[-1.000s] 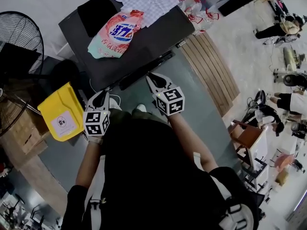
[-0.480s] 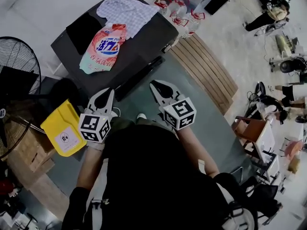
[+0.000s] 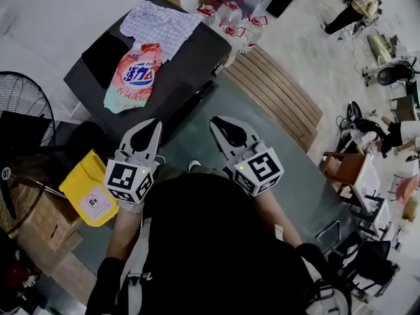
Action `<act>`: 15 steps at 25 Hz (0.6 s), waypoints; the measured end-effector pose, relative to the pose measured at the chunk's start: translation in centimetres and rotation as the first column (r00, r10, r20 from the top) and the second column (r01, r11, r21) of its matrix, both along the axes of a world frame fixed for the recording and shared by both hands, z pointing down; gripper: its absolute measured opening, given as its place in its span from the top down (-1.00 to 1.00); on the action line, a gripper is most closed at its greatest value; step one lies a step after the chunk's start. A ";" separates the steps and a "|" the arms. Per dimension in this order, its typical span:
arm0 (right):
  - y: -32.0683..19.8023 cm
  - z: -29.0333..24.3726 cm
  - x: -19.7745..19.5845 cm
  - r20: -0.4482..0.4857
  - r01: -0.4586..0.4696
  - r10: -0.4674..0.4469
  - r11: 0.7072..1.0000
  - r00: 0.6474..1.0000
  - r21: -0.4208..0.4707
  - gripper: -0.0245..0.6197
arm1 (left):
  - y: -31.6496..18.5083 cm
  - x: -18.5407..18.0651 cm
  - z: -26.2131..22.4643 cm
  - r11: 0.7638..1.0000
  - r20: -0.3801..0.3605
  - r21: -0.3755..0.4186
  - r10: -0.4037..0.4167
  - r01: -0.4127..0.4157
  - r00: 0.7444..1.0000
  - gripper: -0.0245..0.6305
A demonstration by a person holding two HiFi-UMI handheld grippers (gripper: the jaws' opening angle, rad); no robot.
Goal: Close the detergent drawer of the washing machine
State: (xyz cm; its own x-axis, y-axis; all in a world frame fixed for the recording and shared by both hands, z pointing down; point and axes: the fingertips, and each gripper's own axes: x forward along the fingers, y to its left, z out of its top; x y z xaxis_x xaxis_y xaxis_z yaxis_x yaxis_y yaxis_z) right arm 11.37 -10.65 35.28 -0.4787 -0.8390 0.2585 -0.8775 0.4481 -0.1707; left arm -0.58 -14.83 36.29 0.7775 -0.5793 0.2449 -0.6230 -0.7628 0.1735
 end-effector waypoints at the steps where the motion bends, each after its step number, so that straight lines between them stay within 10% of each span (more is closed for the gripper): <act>1: 0.2 -0.5 0.0 -0.010 -0.006 0.006 1.000 1.000 0.009 0.80 | 0.0 0.0 -0.2 1.000 0.004 0.005 -0.001 0.001 1.000 0.89; 15: 1.6 -1.9 -1.8 -0.019 -0.038 0.039 0.998 0.999 0.047 0.80 | 1.2 -0.5 -2.1 0.994 -0.023 0.050 0.099 -0.098 0.995 0.89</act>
